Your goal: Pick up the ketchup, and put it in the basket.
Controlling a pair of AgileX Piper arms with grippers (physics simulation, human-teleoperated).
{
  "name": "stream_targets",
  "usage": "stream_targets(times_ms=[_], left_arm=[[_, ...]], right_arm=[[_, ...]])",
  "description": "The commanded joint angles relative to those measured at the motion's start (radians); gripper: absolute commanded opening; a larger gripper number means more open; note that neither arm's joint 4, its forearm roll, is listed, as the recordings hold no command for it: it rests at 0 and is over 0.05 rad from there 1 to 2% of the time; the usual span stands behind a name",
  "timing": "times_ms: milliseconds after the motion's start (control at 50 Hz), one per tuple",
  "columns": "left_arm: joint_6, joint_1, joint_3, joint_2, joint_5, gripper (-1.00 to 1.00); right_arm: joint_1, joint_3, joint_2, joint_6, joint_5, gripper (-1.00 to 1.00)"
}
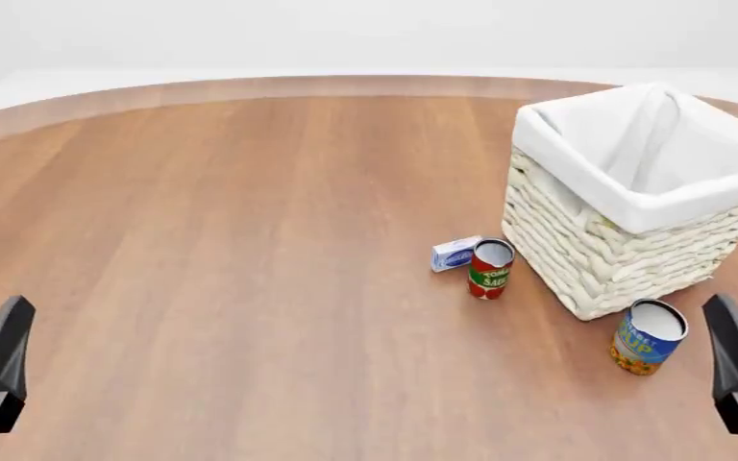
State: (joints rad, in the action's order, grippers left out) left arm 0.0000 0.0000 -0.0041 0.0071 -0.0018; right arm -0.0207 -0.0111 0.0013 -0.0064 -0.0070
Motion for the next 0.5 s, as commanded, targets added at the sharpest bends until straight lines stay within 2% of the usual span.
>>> stream_targets(times_ms=[20, 60, 180, 320, 420, 500], left_arm=[[0.000, 0.000, 0.000, 0.000, 0.000, 1.00], [0.000, 0.000, 0.000, 0.000, 0.000, 1.00], [0.000, 0.000, 0.000, 0.000, 0.000, 1.00], [0.000, 0.000, 0.000, 0.000, 0.000, 1.00], [0.000, 0.000, 0.000, 0.000, 0.000, 1.00], [0.000, 0.000, 0.000, 0.000, 0.000, 1.00]], right_arm=[[-0.046, -0.008, 0.000, -0.035, 0.006, 1.00], [-0.066, -0.014, 0.001, -0.074, 0.001, 1.00], [-0.116, -0.054, 0.001, -0.111, 0.029, 1.00], [-0.163, -0.086, 0.004, -0.099, 0.065, 1.00], [-0.221, -0.104, 0.104, -0.079, 0.008, 1.00], [-0.248, -0.114, 0.106, -0.092, 0.015, 1.00]])
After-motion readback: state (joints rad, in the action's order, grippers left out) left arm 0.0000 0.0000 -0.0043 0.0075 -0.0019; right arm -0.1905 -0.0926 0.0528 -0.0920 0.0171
